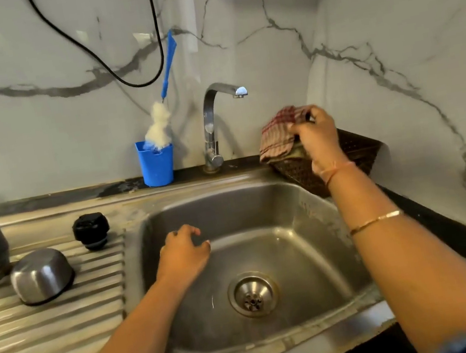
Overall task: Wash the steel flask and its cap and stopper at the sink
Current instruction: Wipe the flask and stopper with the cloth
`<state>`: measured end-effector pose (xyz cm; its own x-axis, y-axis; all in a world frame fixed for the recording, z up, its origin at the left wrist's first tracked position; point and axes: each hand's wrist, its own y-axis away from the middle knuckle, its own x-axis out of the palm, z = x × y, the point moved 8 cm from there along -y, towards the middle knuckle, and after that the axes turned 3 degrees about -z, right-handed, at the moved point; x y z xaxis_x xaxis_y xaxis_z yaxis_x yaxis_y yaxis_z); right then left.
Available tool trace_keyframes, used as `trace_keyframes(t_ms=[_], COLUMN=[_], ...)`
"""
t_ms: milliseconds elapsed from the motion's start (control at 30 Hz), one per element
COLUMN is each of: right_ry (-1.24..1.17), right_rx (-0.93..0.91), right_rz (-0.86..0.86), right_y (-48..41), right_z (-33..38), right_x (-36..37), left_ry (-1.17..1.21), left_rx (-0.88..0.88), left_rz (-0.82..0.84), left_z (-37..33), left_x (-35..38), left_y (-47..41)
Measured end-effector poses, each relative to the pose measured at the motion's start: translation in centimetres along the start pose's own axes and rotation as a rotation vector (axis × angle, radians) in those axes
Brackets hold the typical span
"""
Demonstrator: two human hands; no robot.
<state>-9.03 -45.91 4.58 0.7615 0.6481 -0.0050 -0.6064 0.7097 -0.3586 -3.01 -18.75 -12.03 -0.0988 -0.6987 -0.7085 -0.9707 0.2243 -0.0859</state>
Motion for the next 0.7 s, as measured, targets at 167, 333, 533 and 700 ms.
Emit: trace_keyframes(t_ms=[167,333,533,700], right_ry=[0.243,0.713,1.241,1.438], right_rx=[-0.134,-0.264,0.053,-0.184], right_rz=[-0.1,-0.04,0.486,0.332], right_y=[-5.7,-7.9,-7.4,-7.5], right_z=[1.0,-1.1,-8.0,-6.7], right_x=[-2.3,-3.0,-1.1,-1.4], left_ry=[-0.069,-0.08,-0.086,-0.083], left_rx=[0.066,0.076,0.086,0.111], left_rz=[0.011,-0.017,-0.027,-0.038], left_z=[-0.8,-0.9,-0.7,-1.1], left_x=[0.8,0.6,0.8,0.7], left_y=[0.1,0.1,-0.1,0.0])
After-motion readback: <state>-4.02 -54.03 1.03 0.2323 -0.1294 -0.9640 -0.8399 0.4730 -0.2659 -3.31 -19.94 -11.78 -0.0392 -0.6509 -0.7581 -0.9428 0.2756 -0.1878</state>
